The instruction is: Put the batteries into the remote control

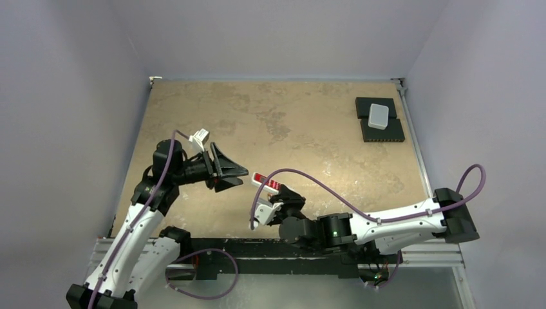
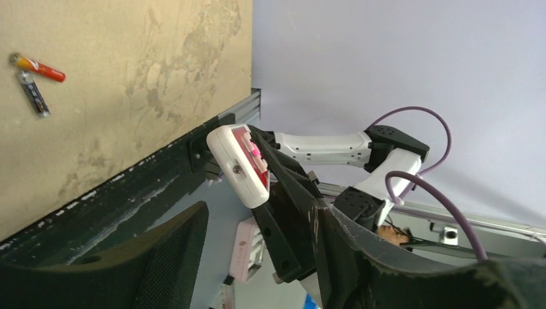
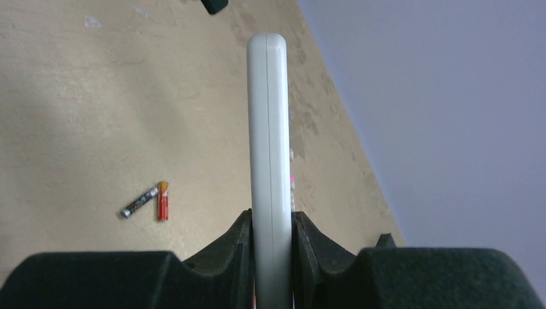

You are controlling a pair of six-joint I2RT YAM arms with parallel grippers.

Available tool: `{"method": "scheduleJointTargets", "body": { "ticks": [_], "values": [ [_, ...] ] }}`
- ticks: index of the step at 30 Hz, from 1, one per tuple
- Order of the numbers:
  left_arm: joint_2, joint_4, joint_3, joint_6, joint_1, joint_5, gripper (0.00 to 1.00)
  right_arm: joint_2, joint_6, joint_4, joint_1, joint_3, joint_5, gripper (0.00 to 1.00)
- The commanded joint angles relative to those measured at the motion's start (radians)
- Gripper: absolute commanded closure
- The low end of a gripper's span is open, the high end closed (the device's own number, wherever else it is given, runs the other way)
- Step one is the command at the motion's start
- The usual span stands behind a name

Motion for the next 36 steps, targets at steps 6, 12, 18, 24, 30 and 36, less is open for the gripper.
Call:
{"method": "scheduleJointTargets", "body": {
  "ticks": [6,12,18,24,30,36],
  "values": [
    [0.065,-0.076,0.101,0.428,0.005,0.007,0.34,-0.069,0.333,-0.311,-0.026,0.117,-0.092,1.0],
    [-0.002,-0.047,0.076,0.573,0.005,-0.067,0.27,-0.1,0.477,-0.431,-0.189,0.191,-0.349,1.0],
    [-0.014,-0.029,0.069,0.692,0.004,-0.037,0.24,-0.152,0.527,-0.434,-0.342,0.212,-0.639,1.0],
    [0.058,-0.01,0.065,0.77,0.005,0.071,0.01,-0.159,0.578,-0.462,-0.465,0.253,-0.903,1.0],
    [0.065,-0.005,0.087,0.802,-0.002,0.081,0.01,-0.153,0.595,-0.472,-0.572,0.271,-1.182,1.0],
    [0.066,0.013,0.097,0.806,-0.077,0.089,0.01,-0.136,0.616,-0.458,-0.674,0.271,-1.476,1.0]
  ]
}}
